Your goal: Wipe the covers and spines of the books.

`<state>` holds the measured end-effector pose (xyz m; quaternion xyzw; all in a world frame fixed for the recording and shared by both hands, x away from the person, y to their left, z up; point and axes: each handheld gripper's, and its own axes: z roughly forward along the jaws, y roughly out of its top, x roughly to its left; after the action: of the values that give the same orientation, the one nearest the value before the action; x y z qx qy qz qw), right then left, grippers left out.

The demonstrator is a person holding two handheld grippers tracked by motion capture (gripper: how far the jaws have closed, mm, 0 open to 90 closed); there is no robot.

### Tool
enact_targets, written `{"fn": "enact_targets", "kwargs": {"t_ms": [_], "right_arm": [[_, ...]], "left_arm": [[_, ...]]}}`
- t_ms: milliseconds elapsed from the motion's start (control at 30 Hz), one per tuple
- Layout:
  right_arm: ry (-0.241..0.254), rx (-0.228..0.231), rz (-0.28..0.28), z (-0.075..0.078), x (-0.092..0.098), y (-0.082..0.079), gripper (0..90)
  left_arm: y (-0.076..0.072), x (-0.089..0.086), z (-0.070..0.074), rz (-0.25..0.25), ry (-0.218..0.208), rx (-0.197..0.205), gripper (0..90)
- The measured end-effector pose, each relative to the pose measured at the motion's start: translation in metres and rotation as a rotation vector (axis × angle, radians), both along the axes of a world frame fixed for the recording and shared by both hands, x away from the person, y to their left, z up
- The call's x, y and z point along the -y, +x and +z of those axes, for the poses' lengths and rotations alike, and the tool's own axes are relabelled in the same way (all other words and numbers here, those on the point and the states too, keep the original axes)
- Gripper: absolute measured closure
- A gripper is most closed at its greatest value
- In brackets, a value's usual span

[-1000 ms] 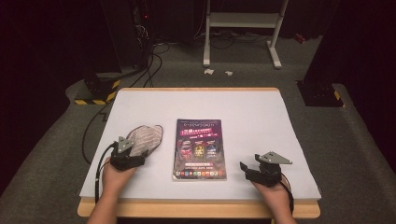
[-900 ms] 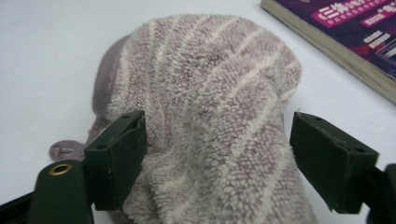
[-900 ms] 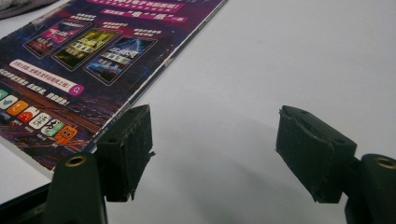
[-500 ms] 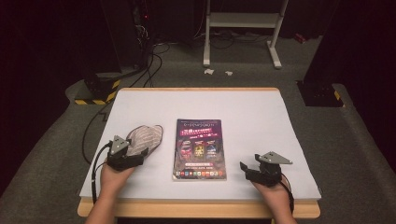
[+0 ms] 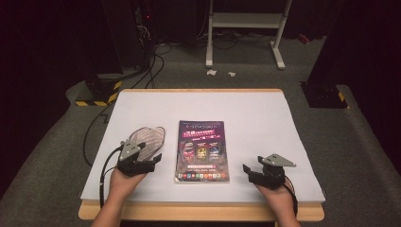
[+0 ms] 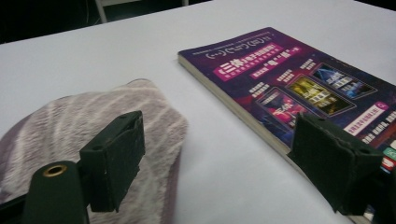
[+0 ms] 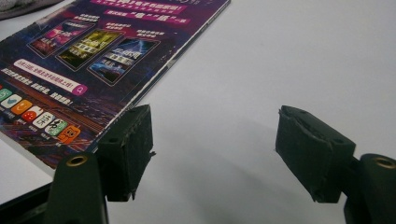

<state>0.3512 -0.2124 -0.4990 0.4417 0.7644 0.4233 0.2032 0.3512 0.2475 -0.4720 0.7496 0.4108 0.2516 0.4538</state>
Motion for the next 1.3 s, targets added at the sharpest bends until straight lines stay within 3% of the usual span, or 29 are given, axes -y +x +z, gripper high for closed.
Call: {"fn": "enact_targets", "kwargs": {"t_ms": [267, 400, 567, 700, 967, 1067, 1200, 1300], "right_arm": [[0.006, 0.005, 0.0, 0.001, 0.001, 0.0, 27.9], [0.003, 0.013, 0.007, 0.002, -0.002, -0.001, 27.8], [-0.007, 0.024, 0.02, 0.004, -0.008, -0.003, 25.9], [0.002, 0.033, 0.036, 0.005, -0.015, -0.005, 26.4], [-0.047, 0.032, 0.103, 0.007, -0.04, -0.004, 27.5], [-0.073, 0.006, 0.136, 0.006, -0.053, -0.001, 34.9], [-0.095, -0.047, 0.162, -0.002, -0.067, 0.007, 33.5], [-0.104, -0.058, 0.157, -0.004, -0.073, 0.014, 31.5]], "left_arm": [[-0.004, 0.032, -0.008, -0.091, 0.001, -0.014, 16.8], [-0.004, 0.046, -0.014, -0.125, 0.001, -0.049, 15.6], [-0.002, 0.062, -0.023, -0.148, 0.032, -0.097, 15.0], [0.003, 0.069, -0.025, -0.141, 0.041, -0.107, 14.6], [0.017, 0.078, -0.032, -0.113, 0.097, -0.202, 15.1], [0.017, 0.08, -0.037, -0.113, 0.089, -0.227, 15.4], [0.017, 0.082, -0.037, -0.123, 0.082, -0.24, 16.5], [0.019, 0.084, -0.038, -0.132, 0.077, -0.246, 16.7]]}}
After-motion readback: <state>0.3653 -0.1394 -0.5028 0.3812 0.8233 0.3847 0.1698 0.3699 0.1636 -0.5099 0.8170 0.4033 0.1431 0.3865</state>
